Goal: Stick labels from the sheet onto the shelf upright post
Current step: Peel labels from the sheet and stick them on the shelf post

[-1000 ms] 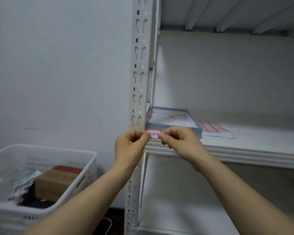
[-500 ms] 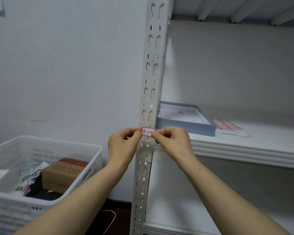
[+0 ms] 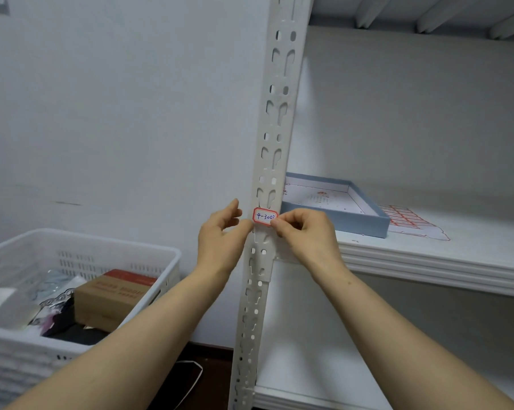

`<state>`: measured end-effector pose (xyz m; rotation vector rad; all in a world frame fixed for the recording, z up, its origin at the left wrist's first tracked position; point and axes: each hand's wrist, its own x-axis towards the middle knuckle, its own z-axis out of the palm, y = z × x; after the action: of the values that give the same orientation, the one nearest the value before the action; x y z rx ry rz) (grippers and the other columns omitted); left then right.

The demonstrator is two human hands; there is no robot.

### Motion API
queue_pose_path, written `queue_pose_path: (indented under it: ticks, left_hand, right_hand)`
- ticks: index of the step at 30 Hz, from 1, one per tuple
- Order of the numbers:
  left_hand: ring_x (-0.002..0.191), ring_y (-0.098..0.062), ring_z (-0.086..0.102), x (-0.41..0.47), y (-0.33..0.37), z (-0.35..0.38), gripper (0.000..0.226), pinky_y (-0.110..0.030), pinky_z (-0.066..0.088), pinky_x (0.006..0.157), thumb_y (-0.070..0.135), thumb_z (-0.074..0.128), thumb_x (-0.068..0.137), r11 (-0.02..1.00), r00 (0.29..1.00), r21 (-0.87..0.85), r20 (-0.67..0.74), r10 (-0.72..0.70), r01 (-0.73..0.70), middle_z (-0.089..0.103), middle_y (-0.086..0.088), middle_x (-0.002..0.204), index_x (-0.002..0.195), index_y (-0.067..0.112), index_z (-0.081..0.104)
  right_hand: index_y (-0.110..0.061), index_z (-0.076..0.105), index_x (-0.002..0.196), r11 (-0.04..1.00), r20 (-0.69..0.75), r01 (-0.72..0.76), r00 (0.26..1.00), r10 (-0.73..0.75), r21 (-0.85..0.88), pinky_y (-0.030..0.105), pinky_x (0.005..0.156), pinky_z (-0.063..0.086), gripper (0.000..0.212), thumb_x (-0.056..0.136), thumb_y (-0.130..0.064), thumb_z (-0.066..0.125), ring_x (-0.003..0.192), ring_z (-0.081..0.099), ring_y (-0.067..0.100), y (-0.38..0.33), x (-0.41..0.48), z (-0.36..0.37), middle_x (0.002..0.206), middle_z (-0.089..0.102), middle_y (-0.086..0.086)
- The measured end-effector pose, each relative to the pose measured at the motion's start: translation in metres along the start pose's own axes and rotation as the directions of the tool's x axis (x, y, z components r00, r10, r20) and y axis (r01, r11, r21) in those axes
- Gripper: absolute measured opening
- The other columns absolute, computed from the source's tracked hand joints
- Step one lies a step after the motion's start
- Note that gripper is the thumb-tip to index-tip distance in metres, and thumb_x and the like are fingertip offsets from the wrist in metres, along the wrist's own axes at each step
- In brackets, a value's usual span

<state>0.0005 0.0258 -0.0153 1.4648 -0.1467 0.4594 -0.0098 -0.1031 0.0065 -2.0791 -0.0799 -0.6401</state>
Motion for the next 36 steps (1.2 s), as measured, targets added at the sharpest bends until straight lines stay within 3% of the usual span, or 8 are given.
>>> queue_pose_path:
  ticks: [4,7,9,13,18,24,30,36]
  left_hand:
    - [0.105,-0.005,0.055,0.003,0.004,0.001,0.049,-0.004,0.041,0.072,0.005,0.061,0.088,0.997,0.999,-0.068,0.039,-0.026,0.028,0.06,0.005,0.113,0.135,0.012,0.05]
    - [0.094,0.001,0.057,0.004,0.004,0.001,0.046,0.003,0.042,0.067,0.004,0.062,0.087,0.995,0.998,-0.095,0.058,-0.034,0.039,0.06,0.007,0.107,0.132,0.01,0.054]
    - [0.09,0.005,0.057,0.006,0.003,0.001,0.044,-0.001,0.044,0.074,0.004,0.064,0.086,0.993,0.997,-0.11,0.069,-0.04,0.047,0.062,0.01,0.104,0.129,0.009,0.057]
    - [0.105,-0.004,0.063,0.006,0.003,0.001,0.034,-0.02,0.047,0.096,0.003,0.065,0.084,0.99,0.995,-0.13,0.09,-0.045,0.057,0.071,0.008,0.103,0.118,0.01,0.066]
    - [0.071,0.012,0.065,0.007,0.004,0.001,0.031,-0.002,0.045,0.062,-0.003,0.061,0.085,0.989,0.991,-0.144,0.129,-0.019,0.037,0.07,0.022,0.068,0.086,0.027,0.069]
    - [0.069,0.014,0.064,0.007,0.005,0.002,0.028,0.0,0.043,0.06,-0.002,0.062,0.086,0.989,0.991,-0.143,0.135,-0.005,0.025,0.069,0.023,0.066,0.099,0.022,0.068]
    - [0.064,0.017,0.062,0.005,0.006,0.002,0.021,0.002,0.041,0.058,0.004,0.066,0.085,0.987,0.991,-0.161,0.133,0.016,0.005,0.066,0.025,0.059,0.092,0.023,0.068]
    - [0.069,0.017,0.062,0.012,0.002,0.002,0.016,0.002,0.042,0.063,0.011,0.07,0.084,0.986,0.995,-0.163,0.099,0.001,0.015,0.069,0.02,0.071,0.099,0.014,0.072]
  right_hand:
    - [-0.024,0.067,0.068,1.0,0.016,-0.01,1.0,0.01,-0.027,0.036,0.076,0.052,0.016,0.083,-0.027,0.067,0.073,0.061,0.014,-0.001,0.003,0.0,0.07,0.066,-0.007]
    - [-0.026,0.065,0.064,0.999,0.015,-0.016,1.0,0.017,-0.041,0.037,0.076,0.053,0.019,0.083,-0.028,0.067,0.076,0.063,0.016,-0.001,0.004,0.0,0.071,0.067,-0.007]
    - [-0.026,0.064,0.063,0.999,0.016,-0.018,1.0,0.019,-0.045,0.037,0.076,0.052,0.02,0.083,-0.028,0.067,0.077,0.063,0.016,-0.001,0.005,0.0,0.07,0.066,-0.007]
    - [-0.027,0.063,0.062,0.998,0.021,-0.024,0.999,0.025,-0.049,0.036,0.075,0.051,0.021,0.082,-0.029,0.067,0.076,0.061,0.016,-0.002,0.006,-0.001,0.069,0.064,-0.008]
    - [-0.028,0.061,0.059,0.997,0.011,-0.03,0.999,0.03,-0.065,0.039,0.076,0.053,0.024,0.082,-0.03,0.067,0.078,0.063,0.019,-0.002,0.005,0.001,0.069,0.065,-0.007]
    - [-0.028,0.062,0.056,0.996,0.005,-0.048,0.999,0.049,-0.079,0.039,0.076,0.053,0.025,0.081,-0.032,0.067,0.078,0.063,0.019,-0.003,0.006,0.001,0.067,0.065,-0.008]
    - [-0.028,0.062,0.055,0.996,-0.004,-0.058,0.998,0.058,-0.075,0.039,0.073,0.052,0.026,0.081,-0.033,0.067,0.072,0.061,0.019,-0.003,0.006,0.002,0.064,0.065,-0.007]
    - [-0.028,0.063,0.055,0.995,-0.003,-0.063,0.998,0.063,-0.073,0.039,0.071,0.052,0.025,0.08,-0.032,0.066,0.066,0.056,0.016,-0.003,0.007,0.002,0.063,0.064,-0.008]
